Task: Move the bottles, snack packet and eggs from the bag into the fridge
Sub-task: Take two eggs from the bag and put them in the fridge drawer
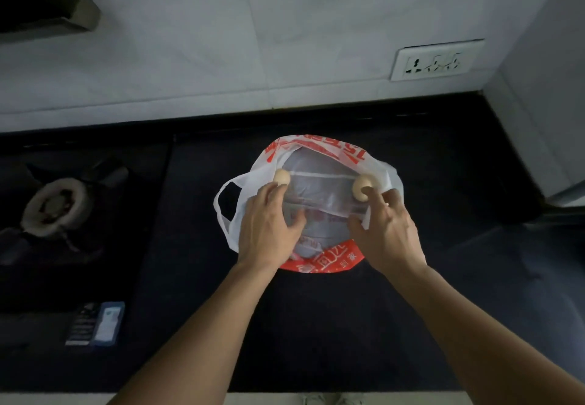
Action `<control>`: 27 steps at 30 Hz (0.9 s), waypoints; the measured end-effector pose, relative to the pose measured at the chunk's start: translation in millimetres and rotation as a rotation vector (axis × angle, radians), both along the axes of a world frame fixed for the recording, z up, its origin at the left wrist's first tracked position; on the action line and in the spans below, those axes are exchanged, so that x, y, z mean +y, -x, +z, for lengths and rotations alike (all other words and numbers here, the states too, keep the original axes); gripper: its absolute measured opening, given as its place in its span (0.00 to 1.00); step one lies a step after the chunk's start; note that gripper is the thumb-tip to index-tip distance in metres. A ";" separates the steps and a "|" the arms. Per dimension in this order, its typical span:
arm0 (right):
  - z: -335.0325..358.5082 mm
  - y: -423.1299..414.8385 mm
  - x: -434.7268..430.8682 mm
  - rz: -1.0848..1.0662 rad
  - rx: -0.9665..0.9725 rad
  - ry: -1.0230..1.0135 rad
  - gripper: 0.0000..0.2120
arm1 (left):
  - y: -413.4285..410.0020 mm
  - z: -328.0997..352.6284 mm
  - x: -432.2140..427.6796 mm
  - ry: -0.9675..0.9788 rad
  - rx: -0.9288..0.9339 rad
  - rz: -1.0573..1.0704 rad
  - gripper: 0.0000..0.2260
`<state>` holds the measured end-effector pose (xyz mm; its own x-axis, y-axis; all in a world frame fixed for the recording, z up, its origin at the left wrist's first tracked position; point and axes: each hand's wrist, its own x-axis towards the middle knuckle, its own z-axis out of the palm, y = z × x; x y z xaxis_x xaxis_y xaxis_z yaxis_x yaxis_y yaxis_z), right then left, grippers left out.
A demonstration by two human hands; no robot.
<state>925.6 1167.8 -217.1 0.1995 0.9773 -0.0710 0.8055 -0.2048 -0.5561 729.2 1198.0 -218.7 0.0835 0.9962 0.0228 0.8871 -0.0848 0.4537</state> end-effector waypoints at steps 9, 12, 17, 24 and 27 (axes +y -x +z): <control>-17.2 -0.6 45.5 -0.140 -0.039 0.071 0.20 | 12.2 -29.6 58.0 0.009 -0.045 0.033 0.22; -20.3 0.0 55.1 -0.127 -0.028 0.097 0.19 | 11.9 -34.5 70.0 0.002 -0.043 0.028 0.22; -32.0 -0.8 68.3 -0.094 -0.039 0.106 0.20 | 12.6 -41.0 86.1 -0.021 -0.046 0.010 0.18; -39.7 0.1 86.1 -0.048 -0.032 0.157 0.24 | 10.5 -48.9 98.8 0.039 -0.020 -0.024 0.18; -40.0 -0.1 89.2 -0.015 -0.006 0.149 0.23 | 10.5 -49.2 99.0 0.087 -0.039 0.002 0.19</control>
